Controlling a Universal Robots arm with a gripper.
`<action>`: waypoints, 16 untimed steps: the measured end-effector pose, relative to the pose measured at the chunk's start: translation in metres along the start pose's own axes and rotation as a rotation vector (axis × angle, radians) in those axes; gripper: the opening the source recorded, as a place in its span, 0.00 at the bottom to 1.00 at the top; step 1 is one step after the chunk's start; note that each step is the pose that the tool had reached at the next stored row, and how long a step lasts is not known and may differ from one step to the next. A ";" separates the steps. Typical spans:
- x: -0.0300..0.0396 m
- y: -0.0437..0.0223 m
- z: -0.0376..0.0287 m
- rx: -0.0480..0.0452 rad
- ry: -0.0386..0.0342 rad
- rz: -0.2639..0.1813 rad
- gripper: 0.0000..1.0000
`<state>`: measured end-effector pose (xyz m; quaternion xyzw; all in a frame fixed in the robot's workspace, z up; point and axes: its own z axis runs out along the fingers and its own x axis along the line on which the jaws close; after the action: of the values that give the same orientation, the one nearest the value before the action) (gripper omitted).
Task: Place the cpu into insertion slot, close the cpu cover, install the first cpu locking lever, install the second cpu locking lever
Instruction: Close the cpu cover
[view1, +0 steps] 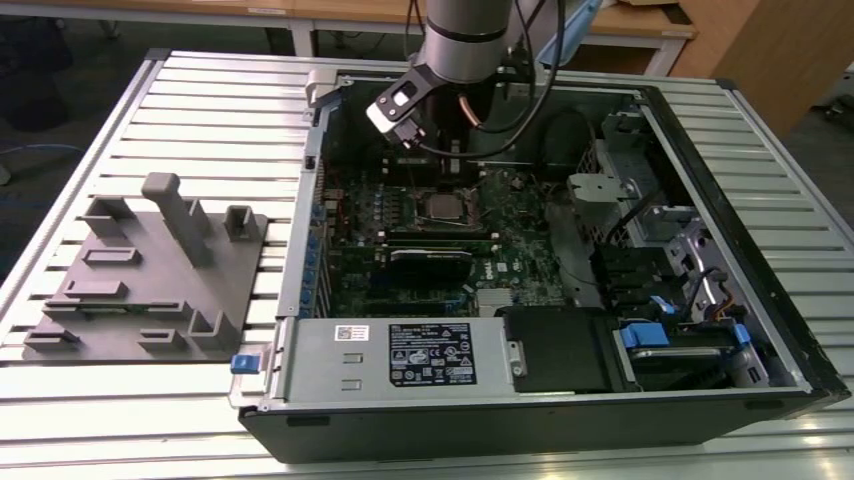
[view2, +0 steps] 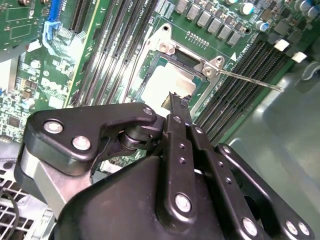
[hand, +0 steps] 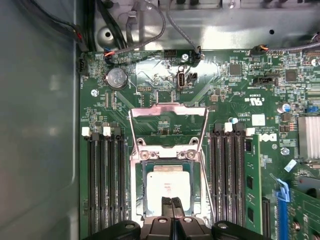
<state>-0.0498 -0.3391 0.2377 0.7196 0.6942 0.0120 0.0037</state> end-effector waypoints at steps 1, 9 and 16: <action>0.0000 0.0001 -0.0016 0.0004 0.0000 0.000 0.10; 0.0002 0.0002 -0.0087 0.0021 0.0003 0.000 0.10; 0.0002 0.0004 -0.0161 0.0036 -0.0001 0.000 0.10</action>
<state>-0.0498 -0.3391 0.2538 0.7197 0.6942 0.0107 0.0024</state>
